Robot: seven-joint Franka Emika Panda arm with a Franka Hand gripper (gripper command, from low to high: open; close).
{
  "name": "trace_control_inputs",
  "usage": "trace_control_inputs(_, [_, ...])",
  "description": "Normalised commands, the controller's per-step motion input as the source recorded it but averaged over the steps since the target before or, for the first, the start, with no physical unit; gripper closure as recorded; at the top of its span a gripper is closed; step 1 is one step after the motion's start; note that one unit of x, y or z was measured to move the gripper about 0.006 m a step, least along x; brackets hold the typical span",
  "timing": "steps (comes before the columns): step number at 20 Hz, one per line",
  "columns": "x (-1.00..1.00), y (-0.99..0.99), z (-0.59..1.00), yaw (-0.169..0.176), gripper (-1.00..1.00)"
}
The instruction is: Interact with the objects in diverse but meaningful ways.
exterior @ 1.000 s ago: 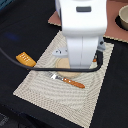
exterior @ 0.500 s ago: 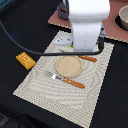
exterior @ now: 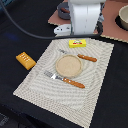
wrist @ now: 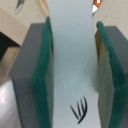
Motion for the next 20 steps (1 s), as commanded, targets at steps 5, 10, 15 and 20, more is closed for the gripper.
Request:
trace_control_inputs(5, [-0.75, 0.62, 0.06, 0.000, 1.00])
trace_control_inputs(10, [-0.77, 0.65, 0.02, 0.000, 1.00])
trace_control_inputs(15, [-0.74, 0.67, 0.00, 0.000, 1.00])
trace_control_inputs(20, [-0.72, 0.67, 0.00, 0.000, 1.00])
